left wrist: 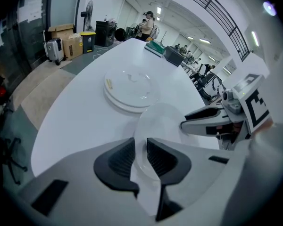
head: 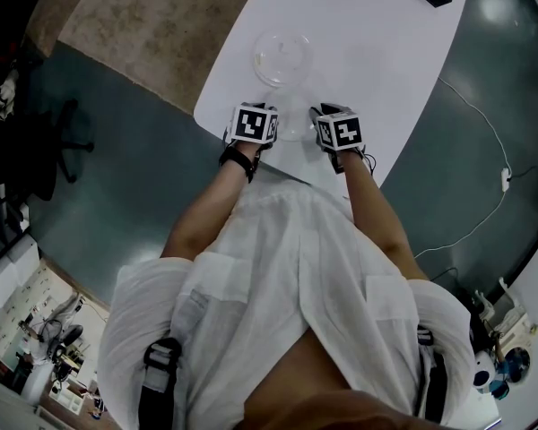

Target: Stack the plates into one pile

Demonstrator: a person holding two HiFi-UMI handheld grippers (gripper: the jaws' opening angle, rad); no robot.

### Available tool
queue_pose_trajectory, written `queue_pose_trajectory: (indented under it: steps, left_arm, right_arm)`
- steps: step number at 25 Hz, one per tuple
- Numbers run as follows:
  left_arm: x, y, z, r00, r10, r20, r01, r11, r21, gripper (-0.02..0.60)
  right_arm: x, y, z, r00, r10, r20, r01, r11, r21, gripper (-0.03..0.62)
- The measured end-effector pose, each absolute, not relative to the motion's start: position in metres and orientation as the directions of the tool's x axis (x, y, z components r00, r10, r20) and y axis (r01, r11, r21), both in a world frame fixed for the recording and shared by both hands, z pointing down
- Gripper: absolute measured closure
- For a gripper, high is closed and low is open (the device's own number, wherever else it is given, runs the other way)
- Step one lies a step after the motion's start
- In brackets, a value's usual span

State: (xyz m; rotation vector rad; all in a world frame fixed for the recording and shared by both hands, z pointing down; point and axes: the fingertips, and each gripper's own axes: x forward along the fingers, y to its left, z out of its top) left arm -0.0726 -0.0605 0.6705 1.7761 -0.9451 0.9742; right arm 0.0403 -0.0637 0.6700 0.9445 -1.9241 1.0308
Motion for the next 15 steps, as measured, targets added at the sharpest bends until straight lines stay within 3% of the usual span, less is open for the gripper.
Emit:
queue_pose_trajectory:
  steps: [15]
  left_arm:
    - [-0.083, -0.117, 0.653, 0.389, -0.276, 0.879, -0.902, -0.308, 0.303, 0.503]
  right_arm:
    - [0.031, -0.12, 0.654, -0.445, -0.319, 0.837, -0.855, 0.43, -0.291, 0.493]
